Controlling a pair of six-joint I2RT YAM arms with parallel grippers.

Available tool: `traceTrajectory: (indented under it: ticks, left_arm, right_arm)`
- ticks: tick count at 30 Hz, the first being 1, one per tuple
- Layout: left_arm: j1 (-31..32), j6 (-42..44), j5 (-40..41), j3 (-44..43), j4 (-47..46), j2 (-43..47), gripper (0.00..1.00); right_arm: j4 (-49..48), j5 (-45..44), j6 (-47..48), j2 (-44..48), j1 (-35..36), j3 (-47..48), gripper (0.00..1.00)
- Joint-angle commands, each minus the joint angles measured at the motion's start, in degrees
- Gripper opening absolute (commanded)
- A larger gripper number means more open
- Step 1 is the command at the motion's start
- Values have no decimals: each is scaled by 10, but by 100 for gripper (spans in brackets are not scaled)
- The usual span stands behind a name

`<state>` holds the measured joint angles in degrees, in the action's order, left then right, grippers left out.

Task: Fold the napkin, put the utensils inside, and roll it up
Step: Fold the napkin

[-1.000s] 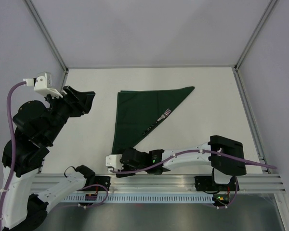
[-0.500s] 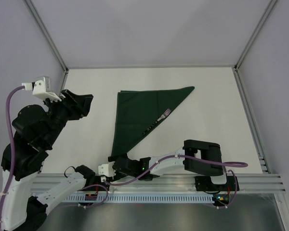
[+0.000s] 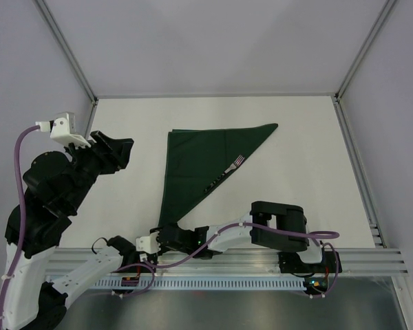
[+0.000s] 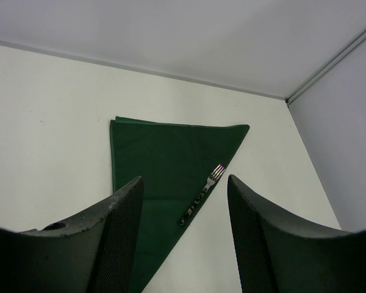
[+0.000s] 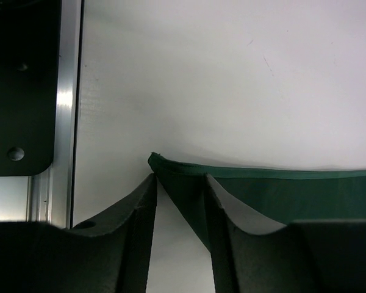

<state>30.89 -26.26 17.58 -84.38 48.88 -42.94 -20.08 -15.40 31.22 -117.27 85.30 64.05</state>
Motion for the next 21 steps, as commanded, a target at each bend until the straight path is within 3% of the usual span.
traceTrajectory:
  ticks: [1, 4, 8, 14, 21]
  left_arm:
    - [0, 1, 5, 6, -5, 2, 62]
    - [0, 2, 4, 11, -5, 4, 62]
    - [0, 6, 4, 13, -5, 4, 62]
    - [0, 8, 1, 14, -7, 0, 62]
    - [0, 8, -11, 13, -12, -13, 62]
  right_arm:
    - [-24, -6, 3, -15, 2, 22, 42]
    - [-19, -7, 2, -19, 1, 26, 26]
    - [-11, -5, -4, -14, 0, 27, 14]
    - [19, -8, -27, 2, -10, 47, 5]
    - [55, -23, -79, 29, -49, 72, 4]
